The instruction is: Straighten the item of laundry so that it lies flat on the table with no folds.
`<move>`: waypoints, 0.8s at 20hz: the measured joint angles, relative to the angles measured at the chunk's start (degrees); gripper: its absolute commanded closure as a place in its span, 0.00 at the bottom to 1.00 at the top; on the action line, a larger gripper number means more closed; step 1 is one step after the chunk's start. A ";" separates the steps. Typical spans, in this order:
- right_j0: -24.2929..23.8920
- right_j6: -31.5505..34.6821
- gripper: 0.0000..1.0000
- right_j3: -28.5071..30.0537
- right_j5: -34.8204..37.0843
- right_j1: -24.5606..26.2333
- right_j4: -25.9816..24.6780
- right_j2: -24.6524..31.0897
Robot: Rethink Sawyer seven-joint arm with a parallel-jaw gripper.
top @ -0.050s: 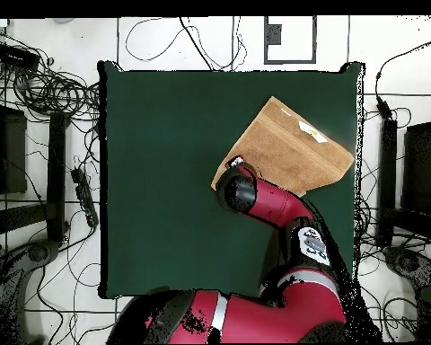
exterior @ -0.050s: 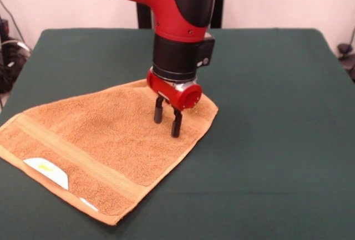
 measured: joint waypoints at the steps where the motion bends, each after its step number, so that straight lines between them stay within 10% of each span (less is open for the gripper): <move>1: 0.01 0.00 0.00 -0.05 0.00 0.04 0.00 0.00; 5: 0.07 0.00 0.00 -0.25 0.00 0.16 -0.01 -0.04; 6: 0.11 0.00 1.00 -0.29 -0.08 0.24 -0.01 -0.18; 16: 0.65 0.00 1.00 -0.49 -1.21 0.60 -0.01 -0.81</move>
